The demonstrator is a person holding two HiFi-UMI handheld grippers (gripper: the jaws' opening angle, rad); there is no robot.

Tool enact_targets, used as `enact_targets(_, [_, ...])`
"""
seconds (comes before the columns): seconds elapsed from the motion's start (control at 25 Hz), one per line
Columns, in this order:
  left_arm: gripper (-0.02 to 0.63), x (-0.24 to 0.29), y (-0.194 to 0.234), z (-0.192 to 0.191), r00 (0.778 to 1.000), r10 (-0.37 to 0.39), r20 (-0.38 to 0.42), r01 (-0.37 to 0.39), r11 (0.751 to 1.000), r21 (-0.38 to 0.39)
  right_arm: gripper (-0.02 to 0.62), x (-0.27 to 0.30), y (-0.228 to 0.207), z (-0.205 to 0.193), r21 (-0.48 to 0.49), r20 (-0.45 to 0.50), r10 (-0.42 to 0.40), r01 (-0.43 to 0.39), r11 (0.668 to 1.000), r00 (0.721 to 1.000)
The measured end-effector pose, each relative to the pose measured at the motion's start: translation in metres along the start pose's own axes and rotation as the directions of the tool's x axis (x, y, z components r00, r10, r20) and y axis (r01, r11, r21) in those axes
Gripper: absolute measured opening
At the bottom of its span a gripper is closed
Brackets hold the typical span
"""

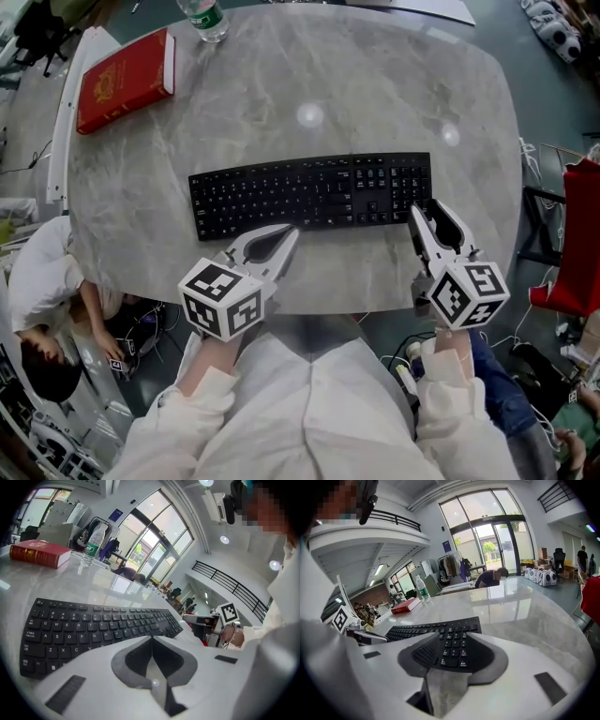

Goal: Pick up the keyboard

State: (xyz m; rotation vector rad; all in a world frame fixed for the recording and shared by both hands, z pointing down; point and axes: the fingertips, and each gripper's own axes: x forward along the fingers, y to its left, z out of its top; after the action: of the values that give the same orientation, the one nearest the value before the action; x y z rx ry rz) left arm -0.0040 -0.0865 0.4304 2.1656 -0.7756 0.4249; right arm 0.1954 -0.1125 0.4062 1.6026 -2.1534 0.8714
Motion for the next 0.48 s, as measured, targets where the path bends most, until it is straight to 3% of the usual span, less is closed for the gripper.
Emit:
enact_targets(0.2, [0.014, 0.001, 0.002, -0.001, 1.000, 0.010, -0.006, -0.010, 1.000, -0.008, 0.224, 0.007, -0.007, -0.003, -0.007, -0.026, 0.001, -0.001, 1.000, 1.000])
enact_targets(0.48, [0.014, 0.004, 0.008, 0.003, 1.000, 0.023, 0.002, -0.023, 1.000, -0.013, 0.241, 0.012, -0.025, -0.004, 0.010, -0.027, -0.038, 0.038, 0.999, 0.999])
